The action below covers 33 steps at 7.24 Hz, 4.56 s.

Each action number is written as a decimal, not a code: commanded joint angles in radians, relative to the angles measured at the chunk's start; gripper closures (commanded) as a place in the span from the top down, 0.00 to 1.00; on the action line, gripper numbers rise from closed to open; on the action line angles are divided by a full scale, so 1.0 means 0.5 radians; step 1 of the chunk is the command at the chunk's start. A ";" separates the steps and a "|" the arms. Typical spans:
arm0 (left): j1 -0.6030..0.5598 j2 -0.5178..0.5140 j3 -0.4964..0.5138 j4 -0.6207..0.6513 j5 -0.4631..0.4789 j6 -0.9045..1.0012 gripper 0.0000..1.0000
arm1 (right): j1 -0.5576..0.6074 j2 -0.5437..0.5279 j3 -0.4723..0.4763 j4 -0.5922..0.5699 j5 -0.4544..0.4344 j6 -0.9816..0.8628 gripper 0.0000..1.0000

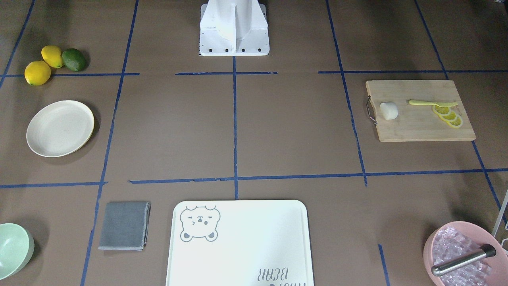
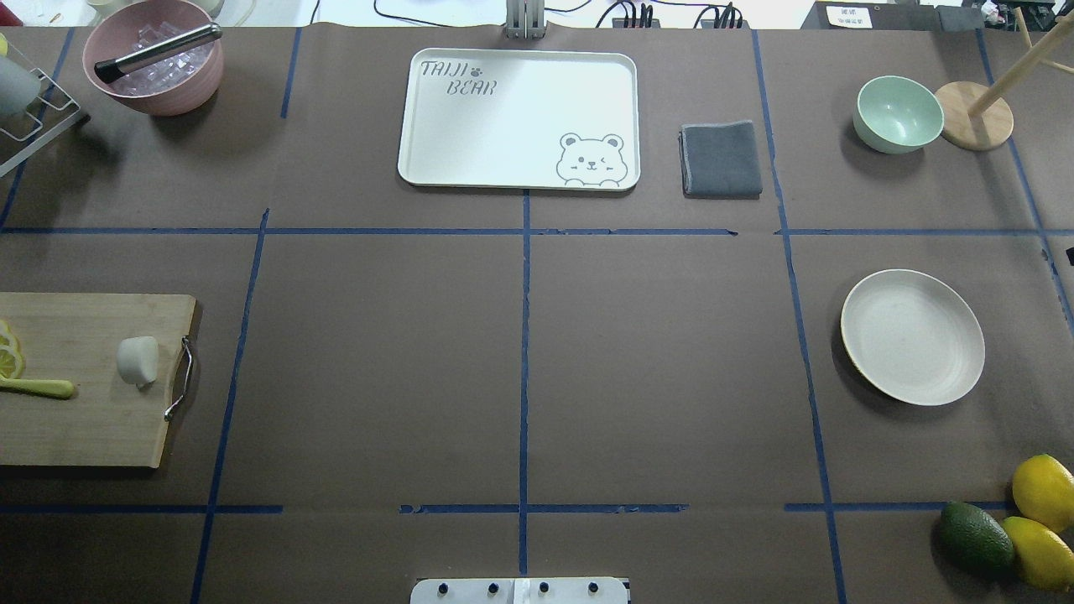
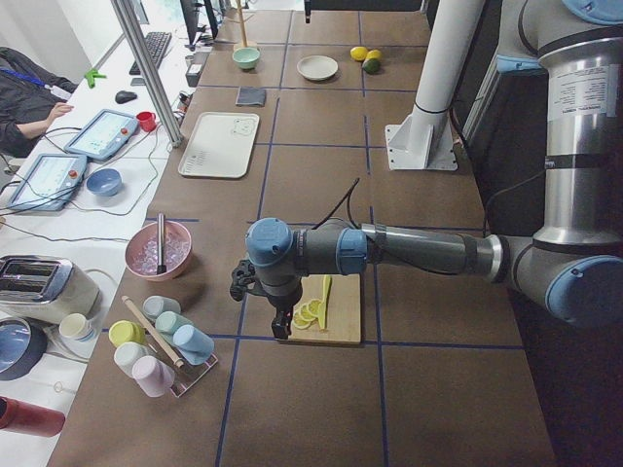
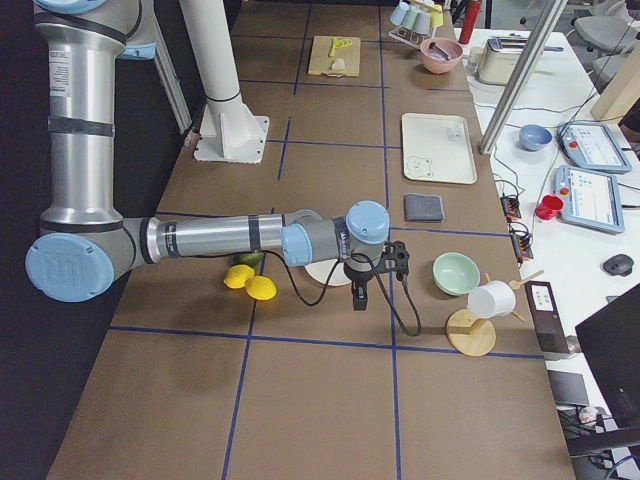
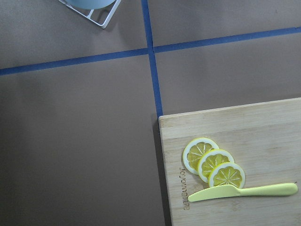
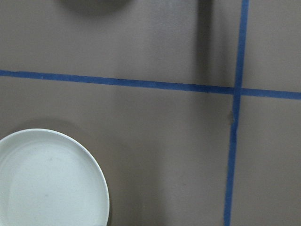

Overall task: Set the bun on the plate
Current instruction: 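Move the right gripper toward the white plate's rim, then grip the white plate's rim with the right gripper, then slide the white plate with the right gripper toward the table center, then release the plate and withdraw the right arm out of view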

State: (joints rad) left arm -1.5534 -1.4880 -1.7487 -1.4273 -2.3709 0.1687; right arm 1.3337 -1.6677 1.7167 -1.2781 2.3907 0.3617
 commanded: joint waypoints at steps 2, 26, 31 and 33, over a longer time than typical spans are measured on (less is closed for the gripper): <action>0.002 -0.003 0.003 -0.011 -0.001 0.000 1.00 | -0.473 -0.070 -0.049 0.656 -0.295 0.748 1.00; 0.014 -0.003 0.031 -0.014 -0.007 0.000 1.00 | -1.654 1.243 -0.221 0.519 -1.001 2.133 0.00; 0.014 -0.003 0.028 -0.014 -0.011 0.003 1.00 | -1.701 1.206 -0.246 0.507 -1.048 2.115 0.30; 0.014 -0.003 0.025 -0.014 -0.011 0.003 1.00 | -1.677 1.215 -0.234 0.510 -1.130 2.111 1.00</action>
State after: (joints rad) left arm -1.5463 -1.4895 -1.7353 -1.4341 -2.3761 0.1702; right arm 0.4868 -1.0634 1.5953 -1.0237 1.8554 1.4187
